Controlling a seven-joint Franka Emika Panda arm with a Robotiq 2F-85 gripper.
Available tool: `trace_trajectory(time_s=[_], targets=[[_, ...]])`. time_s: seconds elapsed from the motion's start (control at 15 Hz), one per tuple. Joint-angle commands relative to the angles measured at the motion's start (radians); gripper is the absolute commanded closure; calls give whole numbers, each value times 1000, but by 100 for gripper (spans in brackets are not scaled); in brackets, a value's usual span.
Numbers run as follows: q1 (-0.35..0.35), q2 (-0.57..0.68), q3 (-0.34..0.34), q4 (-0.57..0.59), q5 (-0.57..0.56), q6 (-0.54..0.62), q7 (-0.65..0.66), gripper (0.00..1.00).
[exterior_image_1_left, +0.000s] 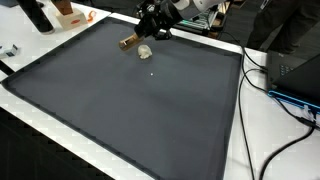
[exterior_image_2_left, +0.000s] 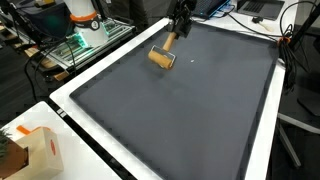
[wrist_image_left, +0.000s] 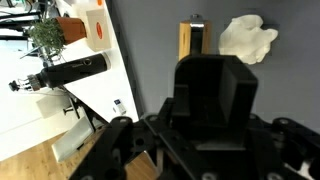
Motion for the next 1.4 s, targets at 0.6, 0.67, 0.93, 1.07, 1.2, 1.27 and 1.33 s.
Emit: trace_trajectory(time_s=[0.6, 0.67, 0.93, 1.07, 1.2, 1.27, 1.33], targets=[[-5, 17, 15, -17, -50, -43, 15, 76], [-9, 13, 15, -19, -46, -36, 13, 76], [-30, -5, 19, -26, -26, -8, -16, 76], [-38, -16, 18, -28, -24, 5, -30, 76], [-47, -32, 18, -32, -22, 21, -55, 76], [-52, -41, 17, -33, -20, 28, -66, 76], [-58, -52, 17, -33, -15, 36, -81, 76]])
